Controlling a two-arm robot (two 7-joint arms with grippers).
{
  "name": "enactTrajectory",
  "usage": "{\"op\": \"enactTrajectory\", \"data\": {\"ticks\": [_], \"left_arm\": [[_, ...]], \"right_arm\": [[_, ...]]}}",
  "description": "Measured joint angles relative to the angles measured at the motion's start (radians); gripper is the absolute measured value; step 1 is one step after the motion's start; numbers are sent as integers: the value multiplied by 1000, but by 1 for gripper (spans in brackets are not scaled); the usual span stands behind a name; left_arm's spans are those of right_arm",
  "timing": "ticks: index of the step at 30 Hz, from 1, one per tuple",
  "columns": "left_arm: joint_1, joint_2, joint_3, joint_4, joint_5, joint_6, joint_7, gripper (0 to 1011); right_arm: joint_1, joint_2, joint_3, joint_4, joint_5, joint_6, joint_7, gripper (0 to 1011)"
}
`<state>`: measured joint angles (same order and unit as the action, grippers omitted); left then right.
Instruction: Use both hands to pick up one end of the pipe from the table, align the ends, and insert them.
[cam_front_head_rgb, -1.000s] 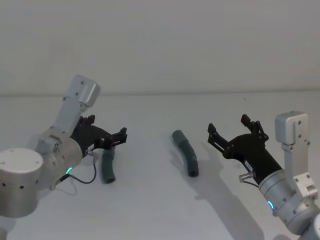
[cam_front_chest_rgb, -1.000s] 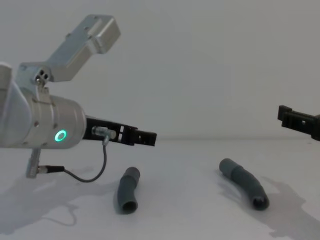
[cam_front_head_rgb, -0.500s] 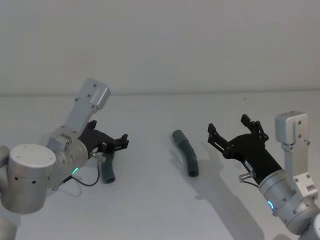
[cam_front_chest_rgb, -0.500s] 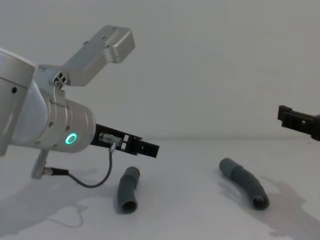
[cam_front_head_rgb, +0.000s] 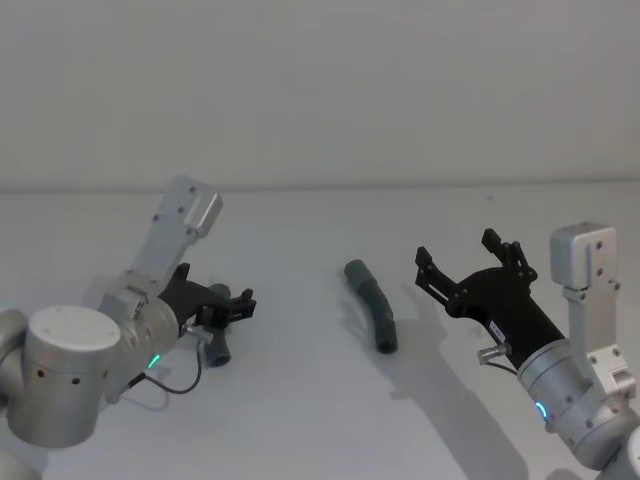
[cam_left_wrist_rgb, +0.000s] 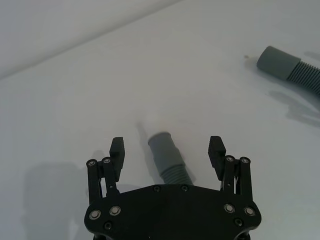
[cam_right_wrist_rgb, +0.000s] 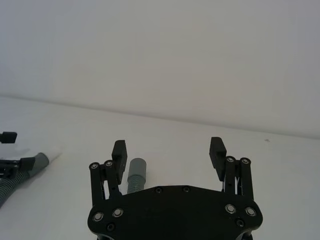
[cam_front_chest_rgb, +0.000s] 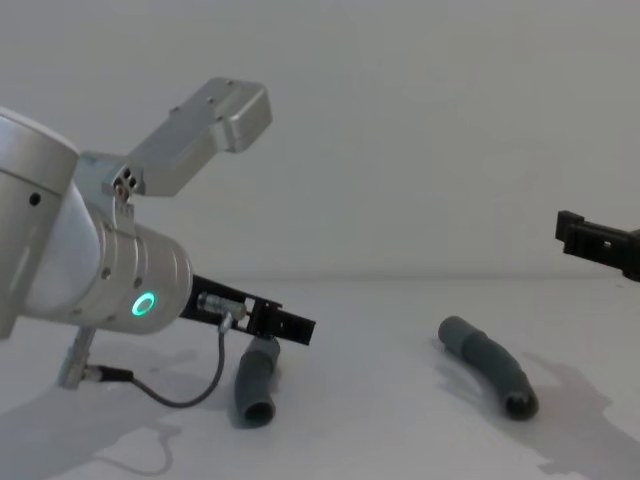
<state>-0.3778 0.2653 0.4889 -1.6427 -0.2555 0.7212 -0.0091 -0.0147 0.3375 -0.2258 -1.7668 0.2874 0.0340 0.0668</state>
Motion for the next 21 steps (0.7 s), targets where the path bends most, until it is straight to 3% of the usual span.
{"op": "enactTrajectory", "data": {"ticks": [10,21], "left_arm": [[48,-32,-28,-6,-6,3,34,1001],[87,-73,-61,11,-12,-29,69,1001]], "right_arm": [[0,0,0,0,0,0,0,1004],[0,0,0,0,0,0,0,1004]]}}
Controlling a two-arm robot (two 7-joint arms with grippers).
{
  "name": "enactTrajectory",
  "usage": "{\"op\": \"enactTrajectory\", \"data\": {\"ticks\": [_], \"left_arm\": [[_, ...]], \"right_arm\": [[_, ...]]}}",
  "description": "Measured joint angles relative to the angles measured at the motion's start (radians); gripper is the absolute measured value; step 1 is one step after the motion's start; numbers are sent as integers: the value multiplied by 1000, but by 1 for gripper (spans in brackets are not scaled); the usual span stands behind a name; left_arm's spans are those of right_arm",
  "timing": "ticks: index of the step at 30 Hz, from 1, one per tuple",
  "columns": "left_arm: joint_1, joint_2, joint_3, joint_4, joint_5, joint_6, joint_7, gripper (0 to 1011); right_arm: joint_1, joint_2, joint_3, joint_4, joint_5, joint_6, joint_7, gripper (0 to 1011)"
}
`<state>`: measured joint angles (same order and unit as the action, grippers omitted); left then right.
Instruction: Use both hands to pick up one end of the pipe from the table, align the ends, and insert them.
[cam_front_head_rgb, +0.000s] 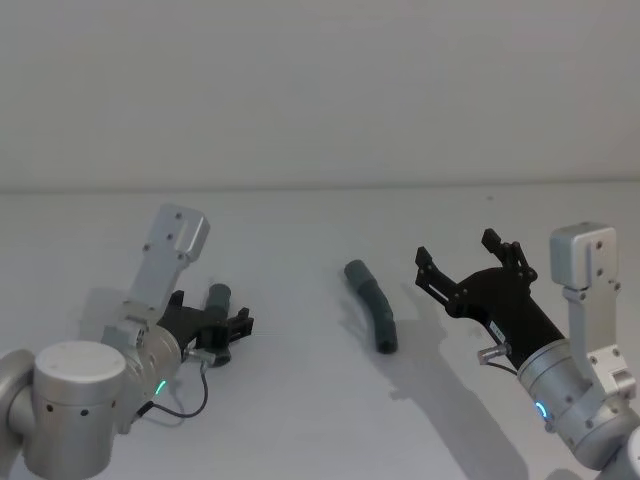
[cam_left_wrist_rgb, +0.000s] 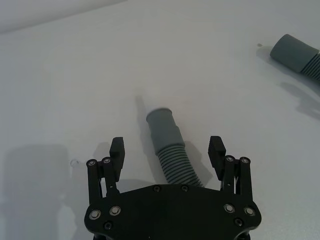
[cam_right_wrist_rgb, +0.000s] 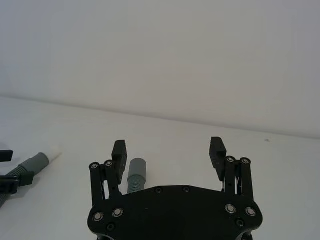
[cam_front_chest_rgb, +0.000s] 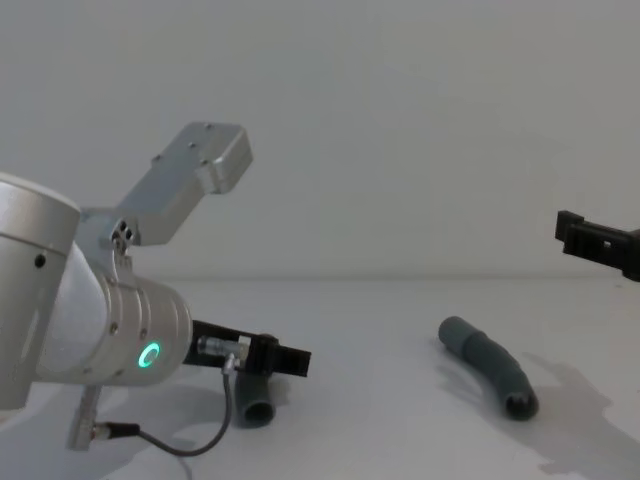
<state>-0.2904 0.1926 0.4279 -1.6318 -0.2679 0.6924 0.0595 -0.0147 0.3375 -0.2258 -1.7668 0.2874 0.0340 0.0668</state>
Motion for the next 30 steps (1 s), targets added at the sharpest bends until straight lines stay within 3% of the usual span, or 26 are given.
{"op": "enactTrajectory", "data": {"ticks": [30], "left_arm": [[1,-36,-24,52,9,-1,-1,1001]], "right_arm": [[0,0,0,0,0,0,0,1004]]}}
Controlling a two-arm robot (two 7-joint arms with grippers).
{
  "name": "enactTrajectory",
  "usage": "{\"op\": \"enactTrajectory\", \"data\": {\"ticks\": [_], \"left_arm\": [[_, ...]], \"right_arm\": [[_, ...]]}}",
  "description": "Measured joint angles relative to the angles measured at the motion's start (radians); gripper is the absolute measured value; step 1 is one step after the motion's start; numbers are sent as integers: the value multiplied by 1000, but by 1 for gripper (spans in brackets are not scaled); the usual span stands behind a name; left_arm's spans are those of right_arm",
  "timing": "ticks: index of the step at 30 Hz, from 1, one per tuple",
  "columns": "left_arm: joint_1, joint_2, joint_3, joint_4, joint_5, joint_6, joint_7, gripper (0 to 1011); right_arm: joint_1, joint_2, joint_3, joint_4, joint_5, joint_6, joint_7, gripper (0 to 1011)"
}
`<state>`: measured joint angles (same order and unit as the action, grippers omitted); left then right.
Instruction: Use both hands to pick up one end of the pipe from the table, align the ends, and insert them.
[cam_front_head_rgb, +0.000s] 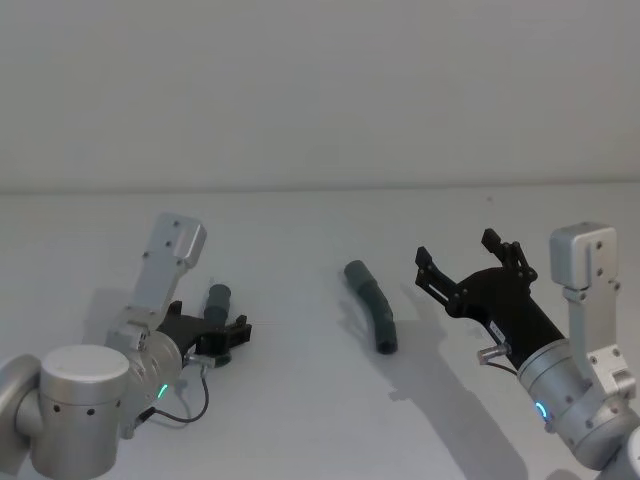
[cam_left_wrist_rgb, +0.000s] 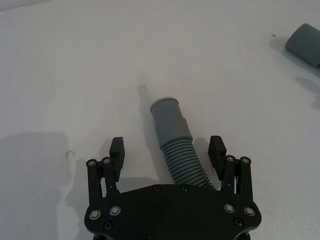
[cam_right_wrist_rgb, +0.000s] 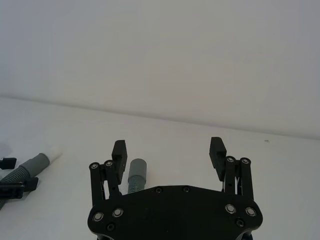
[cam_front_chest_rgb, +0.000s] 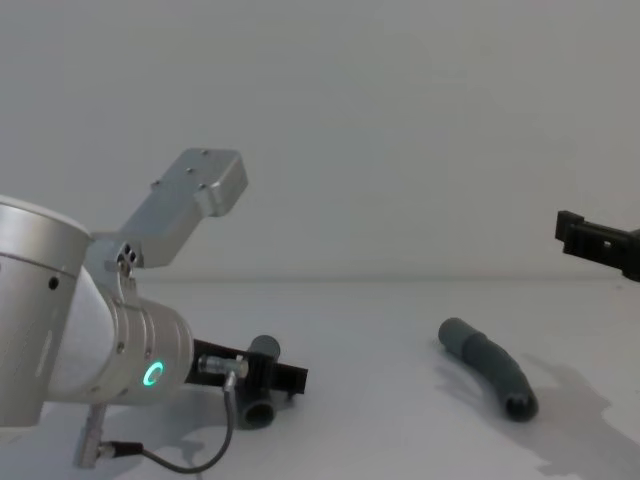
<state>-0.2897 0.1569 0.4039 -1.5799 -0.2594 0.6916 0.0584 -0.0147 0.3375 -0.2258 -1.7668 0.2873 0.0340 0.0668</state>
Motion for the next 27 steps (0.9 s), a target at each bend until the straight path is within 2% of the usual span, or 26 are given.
{"op": "enactTrajectory", "data": {"ticks": [4,13,27], "left_arm": [[-2,-1,0,4,3,0,-3,1001],[-4,-3,1,8,5,0,-7,834],[-5,-3,1,12,8,0,-9,744]], "right_arm": [[0,0,0,0,0,0,0,1004],[0,0,0,0,0,0,0,1004],[0,0,0,0,0,0,0,1004]]}}
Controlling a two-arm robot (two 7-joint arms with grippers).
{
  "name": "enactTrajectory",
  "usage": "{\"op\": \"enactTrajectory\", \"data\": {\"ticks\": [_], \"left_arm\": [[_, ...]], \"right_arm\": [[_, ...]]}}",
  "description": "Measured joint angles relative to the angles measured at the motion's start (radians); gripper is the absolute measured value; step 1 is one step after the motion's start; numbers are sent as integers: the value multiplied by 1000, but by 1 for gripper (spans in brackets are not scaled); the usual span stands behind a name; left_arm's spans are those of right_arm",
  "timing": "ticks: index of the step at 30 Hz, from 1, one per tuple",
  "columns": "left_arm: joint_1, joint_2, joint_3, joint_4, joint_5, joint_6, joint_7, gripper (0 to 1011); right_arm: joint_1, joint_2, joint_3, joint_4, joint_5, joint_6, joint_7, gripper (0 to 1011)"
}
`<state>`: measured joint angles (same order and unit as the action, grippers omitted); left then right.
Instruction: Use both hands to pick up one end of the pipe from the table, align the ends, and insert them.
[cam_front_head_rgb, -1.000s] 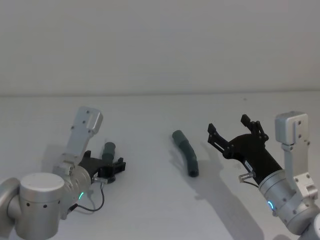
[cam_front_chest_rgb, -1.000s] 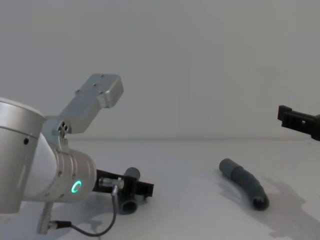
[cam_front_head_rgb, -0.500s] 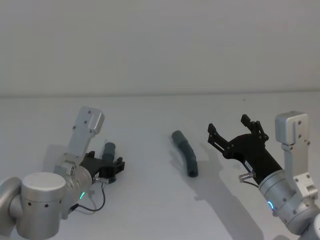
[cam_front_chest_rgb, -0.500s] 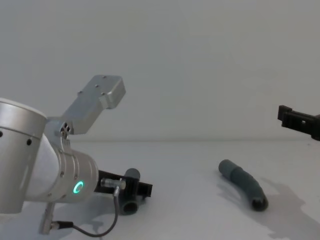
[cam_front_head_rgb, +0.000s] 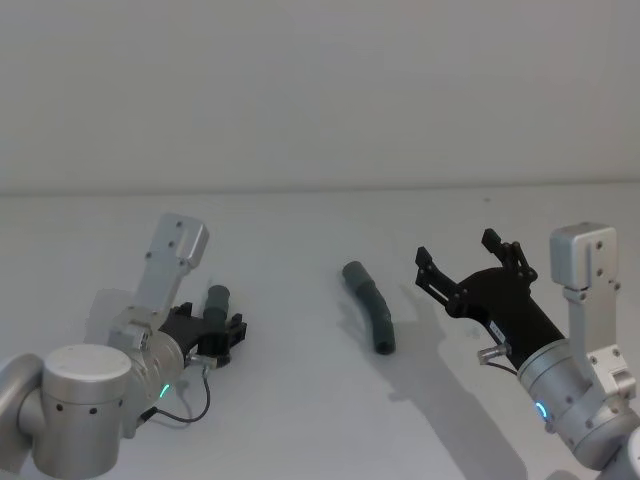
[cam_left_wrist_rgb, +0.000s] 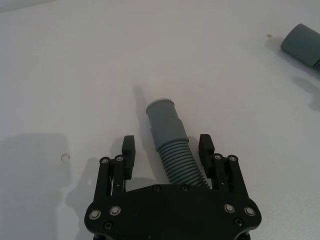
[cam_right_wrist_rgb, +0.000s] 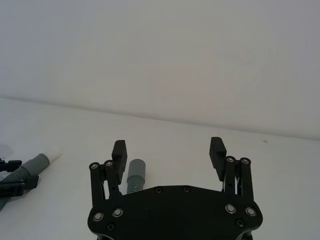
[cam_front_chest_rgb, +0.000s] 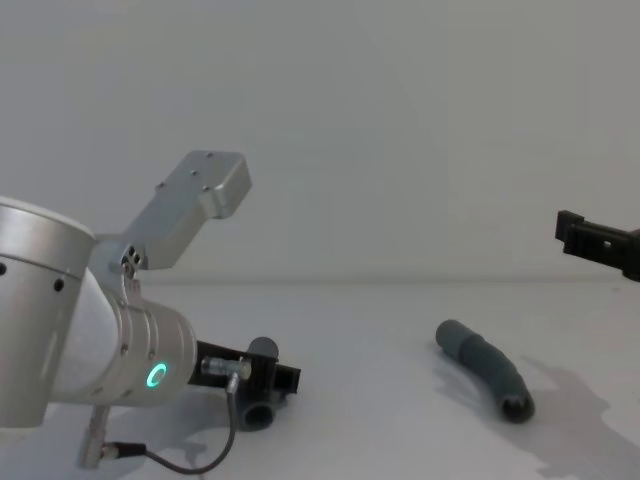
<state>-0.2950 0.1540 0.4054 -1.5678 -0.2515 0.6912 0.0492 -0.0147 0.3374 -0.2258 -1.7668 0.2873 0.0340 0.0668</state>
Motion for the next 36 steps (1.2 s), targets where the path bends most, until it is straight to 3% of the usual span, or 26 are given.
{"op": "enactTrajectory", "data": {"ticks": [36], "left_arm": [[0,0,0,2,2,0,0,508]], "right_arm": [[0,0,0,0,0,0,0,1004]]}}
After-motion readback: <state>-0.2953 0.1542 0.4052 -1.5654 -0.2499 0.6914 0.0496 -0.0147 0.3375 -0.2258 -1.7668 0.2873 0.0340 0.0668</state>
